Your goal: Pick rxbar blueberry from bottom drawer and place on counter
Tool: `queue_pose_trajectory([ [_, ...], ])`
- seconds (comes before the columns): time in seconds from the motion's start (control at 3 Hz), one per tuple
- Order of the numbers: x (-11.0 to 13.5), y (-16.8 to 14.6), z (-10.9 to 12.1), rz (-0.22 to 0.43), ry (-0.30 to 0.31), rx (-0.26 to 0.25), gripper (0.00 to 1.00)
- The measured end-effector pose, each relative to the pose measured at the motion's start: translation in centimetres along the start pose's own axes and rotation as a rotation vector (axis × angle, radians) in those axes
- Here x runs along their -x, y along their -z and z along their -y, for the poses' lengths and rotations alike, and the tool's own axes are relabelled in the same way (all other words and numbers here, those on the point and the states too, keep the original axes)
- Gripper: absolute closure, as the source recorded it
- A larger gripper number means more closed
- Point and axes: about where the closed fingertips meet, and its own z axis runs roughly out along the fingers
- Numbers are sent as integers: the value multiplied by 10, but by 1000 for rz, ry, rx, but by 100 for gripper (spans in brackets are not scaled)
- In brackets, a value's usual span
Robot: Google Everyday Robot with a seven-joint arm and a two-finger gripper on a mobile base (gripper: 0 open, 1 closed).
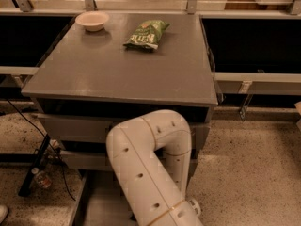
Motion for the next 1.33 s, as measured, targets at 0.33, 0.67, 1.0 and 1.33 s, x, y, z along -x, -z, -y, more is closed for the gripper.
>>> queue_pose_trajectory([
  [0.33,0,3,-6,-26,46,95,0],
  [0.67,-7,4,-14,-44,101,133,0],
  [1.0,-7,4,-14,-44,101,133,0],
  [1.33,-7,4,-18,-57,118,172,0],
])
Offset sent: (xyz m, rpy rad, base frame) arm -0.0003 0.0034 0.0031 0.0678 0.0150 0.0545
